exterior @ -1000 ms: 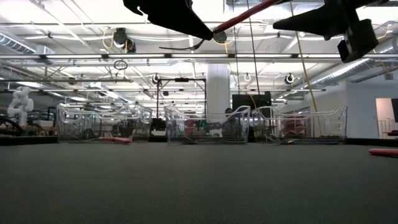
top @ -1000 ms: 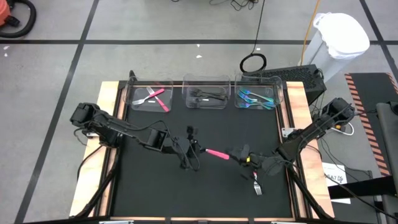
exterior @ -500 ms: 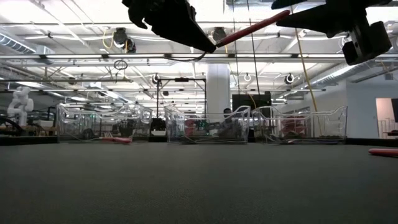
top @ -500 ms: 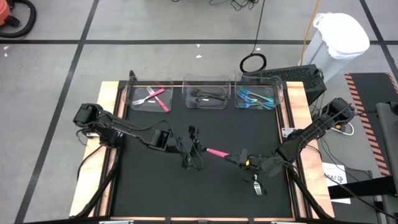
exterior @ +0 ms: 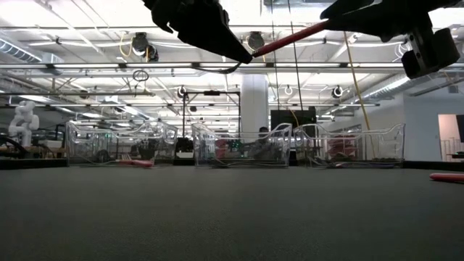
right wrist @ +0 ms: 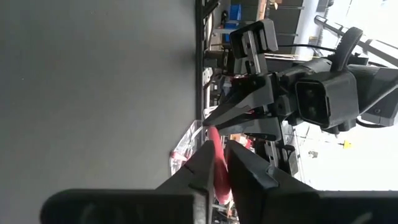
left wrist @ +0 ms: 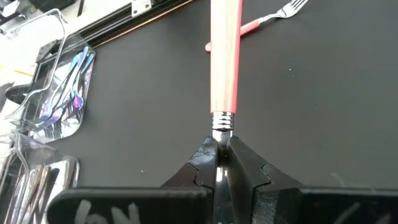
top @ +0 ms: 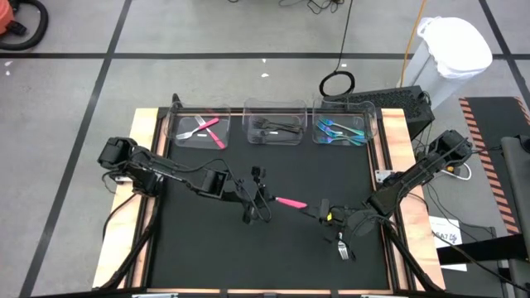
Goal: Sort silverware by color (type)
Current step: Put the pink fork into the left transparent bin
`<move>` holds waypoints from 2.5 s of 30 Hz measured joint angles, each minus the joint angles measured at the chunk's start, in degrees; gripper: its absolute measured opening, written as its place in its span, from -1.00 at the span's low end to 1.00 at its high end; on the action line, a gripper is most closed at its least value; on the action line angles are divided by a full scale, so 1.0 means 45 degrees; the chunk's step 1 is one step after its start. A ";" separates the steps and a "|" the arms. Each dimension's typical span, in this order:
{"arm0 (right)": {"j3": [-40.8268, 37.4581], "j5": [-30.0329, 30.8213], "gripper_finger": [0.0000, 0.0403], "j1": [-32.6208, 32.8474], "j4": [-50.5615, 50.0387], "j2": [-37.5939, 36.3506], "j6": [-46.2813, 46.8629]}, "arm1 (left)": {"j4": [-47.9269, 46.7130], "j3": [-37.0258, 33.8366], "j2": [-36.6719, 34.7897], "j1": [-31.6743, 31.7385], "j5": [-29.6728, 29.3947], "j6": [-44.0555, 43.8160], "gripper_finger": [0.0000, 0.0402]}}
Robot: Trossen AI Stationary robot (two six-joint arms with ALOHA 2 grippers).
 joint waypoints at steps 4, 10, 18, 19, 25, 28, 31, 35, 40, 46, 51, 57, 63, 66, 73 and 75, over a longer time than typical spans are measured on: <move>0.0000 0.0035 -0.65 -0.0010 0.0002 0.0000 -0.0008 | 0.0044 0.0000 0.0000 -0.0015 0.0170 0.0010 -0.91; 0.0000 0.0036 -0.48 -0.0075 0.0000 0.0000 0.0137 | 0.0087 0.0000 0.0000 -0.0015 0.0602 -0.0244 -0.91; 0.0000 0.0029 -0.72 -0.0126 -0.0053 0.0000 0.0173 | 0.0077 0.0000 0.0000 0.0058 0.0602 -0.0276 -0.91; 0.0000 0.0029 -0.77 -0.0126 -0.0073 0.0000 0.0176 | 0.0072 0.0000 0.0000 0.0063 0.0602 -0.0272 -0.91; 0.0000 0.0024 -0.87 -0.0126 -0.0095 0.0000 0.0176 | 0.0080 0.0000 0.0000 0.0063 0.0583 -0.0269 -0.91; 0.0000 0.0056 -0.87 -0.0121 -0.0098 -0.0010 0.0176 | 0.0366 -0.0021 0.0000 0.0060 0.0429 -0.0194 -0.91; 0.0000 0.0111 -0.87 -0.0113 -0.0036 -0.0024 0.0181 | 0.0836 -0.0039 0.0000 0.0049 0.0000 0.0114 -0.83; 0.0005 0.0333 -0.87 -0.0121 0.0143 -0.0024 0.0181 | 0.1237 -0.0041 0.0005 0.0063 -0.1099 0.0153 -0.58; 0.0005 0.0824 -0.87 -0.0117 0.0294 -0.0019 0.0397 | 0.1492 -0.0039 0.0005 0.0039 -0.1892 0.0108 -0.22; 0.0005 0.1098 -0.87 -0.0121 0.0716 -0.0010 0.0540 | 0.2022 -0.0002 0.0003 -0.0130 -0.2612 0.0600 0.05; 0.0005 0.1404 -0.87 -0.0217 0.0888 -0.0042 0.0954 | 0.3184 0.0024 -0.0012 -0.0528 -0.3197 0.1944 0.12; 0.0005 0.2074 -0.87 -0.0570 0.0924 -0.0097 0.1841 | 0.4704 0.0029 -0.0015 -0.1169 -0.3734 0.3787 0.13; 0.0005 0.2059 -0.86 -0.0869 0.0958 -0.0097 0.2216 | 0.4828 0.0029 -0.0010 -0.1490 -0.5017 0.4477 0.13; 0.0005 0.2055 -0.84 -0.1023 0.0956 -0.0097 0.2451 | 0.4834 0.0029 -0.0010 -0.1533 -0.5343 0.4534 0.13; 0.0005 0.2050 -0.85 -0.1206 0.0961 -0.0097 0.2812 | 0.4823 0.0019 -0.0010 -0.1525 -0.5362 0.4540 0.13; 0.0005 0.2045 -0.84 -0.1277 0.0961 -0.0097 0.2915 | 0.4886 0.0015 -0.0010 -0.1525 -0.5367 0.4585 0.13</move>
